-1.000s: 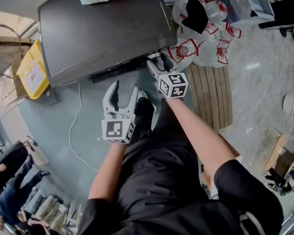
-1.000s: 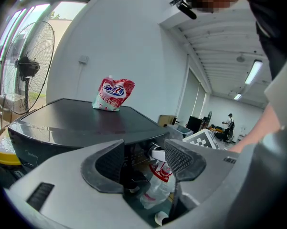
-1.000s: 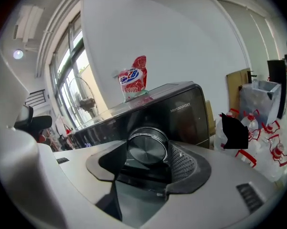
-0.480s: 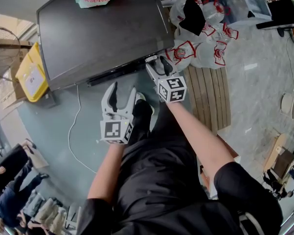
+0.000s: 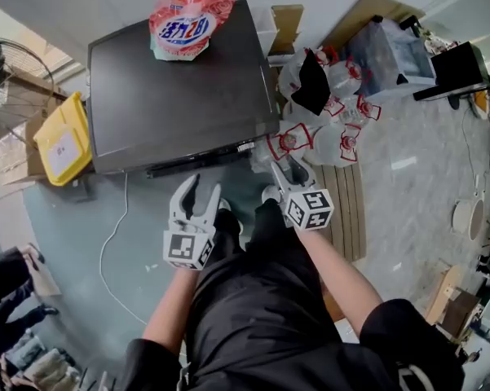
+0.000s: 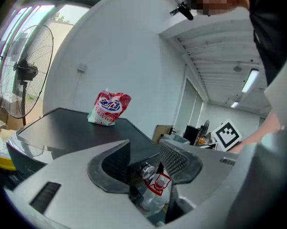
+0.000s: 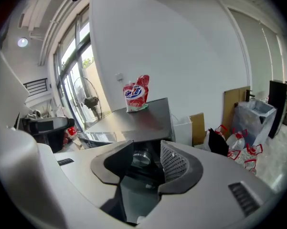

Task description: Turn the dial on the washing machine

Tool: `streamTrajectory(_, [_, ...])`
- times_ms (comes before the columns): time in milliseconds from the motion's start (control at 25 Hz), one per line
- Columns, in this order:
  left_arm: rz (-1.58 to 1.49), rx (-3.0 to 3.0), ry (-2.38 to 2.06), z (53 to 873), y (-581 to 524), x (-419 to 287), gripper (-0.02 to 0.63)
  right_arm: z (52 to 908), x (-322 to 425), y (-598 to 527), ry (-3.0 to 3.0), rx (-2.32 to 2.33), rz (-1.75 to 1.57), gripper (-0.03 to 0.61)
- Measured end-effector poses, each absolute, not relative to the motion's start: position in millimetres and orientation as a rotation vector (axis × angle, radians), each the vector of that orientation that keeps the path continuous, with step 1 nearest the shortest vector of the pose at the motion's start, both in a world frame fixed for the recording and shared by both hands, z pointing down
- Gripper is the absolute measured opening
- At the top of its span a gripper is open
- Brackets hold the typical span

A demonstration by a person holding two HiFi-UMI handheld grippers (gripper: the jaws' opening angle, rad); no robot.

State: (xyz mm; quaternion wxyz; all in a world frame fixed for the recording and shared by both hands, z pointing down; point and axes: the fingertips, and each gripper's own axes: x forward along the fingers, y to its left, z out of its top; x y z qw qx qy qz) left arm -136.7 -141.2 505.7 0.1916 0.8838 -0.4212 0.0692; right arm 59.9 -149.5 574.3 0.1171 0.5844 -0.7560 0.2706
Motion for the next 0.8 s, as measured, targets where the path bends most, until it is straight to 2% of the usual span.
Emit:
streamTrajectory(160, [0.124, 2.468, -1.262, 464.2, -144.5, -139.5, 0.141, 517.8, 88.1, -154.0, -2.243, 1.714, 0.733, 0.118])
streamTrajectory(320, [0.124, 2.434, -1.341, 434.3, -147.3, -136.2, 0.063, 466.1, 108.0, -164.7, -2.295, 1.642, 0.587, 0.042])
streamTrajectory(560, [0.079, 2.383, -1.503, 395.0, -154.4, -134.2, 0.015, 400.5, 134.5, -188.5, -2.415, 1.608, 0.53, 0.011])
streamTrajectory(800, [0.074, 2.393, -1.618, 356.4, -168.9, -125.9, 0.009, 352.6, 154.6, -214.3, -2.484, 1.597, 0.36, 0.009])
